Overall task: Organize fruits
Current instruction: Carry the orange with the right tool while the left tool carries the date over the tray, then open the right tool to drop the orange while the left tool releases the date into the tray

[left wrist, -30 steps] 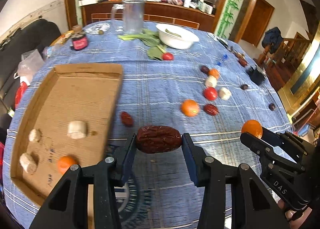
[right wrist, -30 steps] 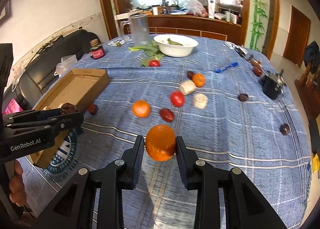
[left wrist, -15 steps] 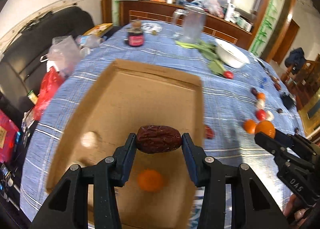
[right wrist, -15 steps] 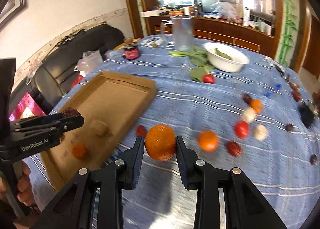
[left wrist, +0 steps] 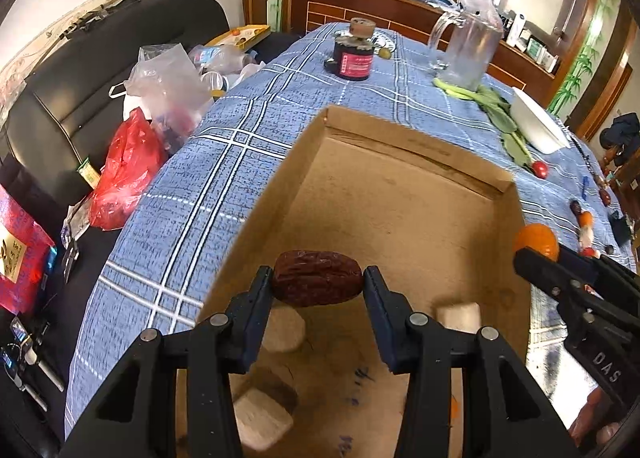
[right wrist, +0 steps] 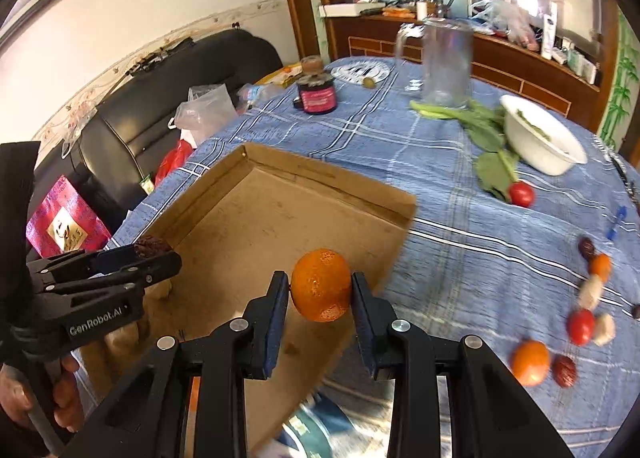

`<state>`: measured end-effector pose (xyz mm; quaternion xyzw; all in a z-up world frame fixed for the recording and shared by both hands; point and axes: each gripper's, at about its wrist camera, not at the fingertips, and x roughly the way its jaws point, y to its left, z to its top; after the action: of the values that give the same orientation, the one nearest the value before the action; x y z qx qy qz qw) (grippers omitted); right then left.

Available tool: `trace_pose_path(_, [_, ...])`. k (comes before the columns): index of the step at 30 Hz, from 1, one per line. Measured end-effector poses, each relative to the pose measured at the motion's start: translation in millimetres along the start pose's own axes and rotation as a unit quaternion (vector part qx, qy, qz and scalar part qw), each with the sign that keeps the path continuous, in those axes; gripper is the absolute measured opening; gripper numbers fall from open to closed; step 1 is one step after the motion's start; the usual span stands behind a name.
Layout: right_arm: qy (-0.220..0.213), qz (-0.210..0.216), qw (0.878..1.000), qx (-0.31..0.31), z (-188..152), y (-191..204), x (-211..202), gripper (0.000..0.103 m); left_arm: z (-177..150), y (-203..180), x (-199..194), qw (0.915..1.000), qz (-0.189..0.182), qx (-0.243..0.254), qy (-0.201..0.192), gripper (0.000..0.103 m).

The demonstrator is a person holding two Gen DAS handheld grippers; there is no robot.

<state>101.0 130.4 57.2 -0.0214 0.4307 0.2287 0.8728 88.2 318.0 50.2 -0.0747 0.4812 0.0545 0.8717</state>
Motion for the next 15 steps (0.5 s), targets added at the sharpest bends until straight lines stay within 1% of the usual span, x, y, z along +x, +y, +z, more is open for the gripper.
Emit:
trace_pose_path(8, [0.039,0.014,0.999,0.010,9,7,45,0.035,10,1,26,0.9998,0.009,0.008,0.018,0.045])
trace_pose_path(11, [0.045,0.009,0.999,0.008,9,7,52,0.035,12,0,33,0.9995,0.012,0.008,0.030,0.045])
trace_pose_path(13, [0.049,0.006,0.999,0.007,8,6,55,0.035,14,0,39,0.9988,0.022,0.008,0.042,0.045])
trace_pose_path(15, [0.049,0.002,0.999,0.005,7,5,55,0.035,15,1,39,0.9989,0.021,0.006,0.042,0.045])
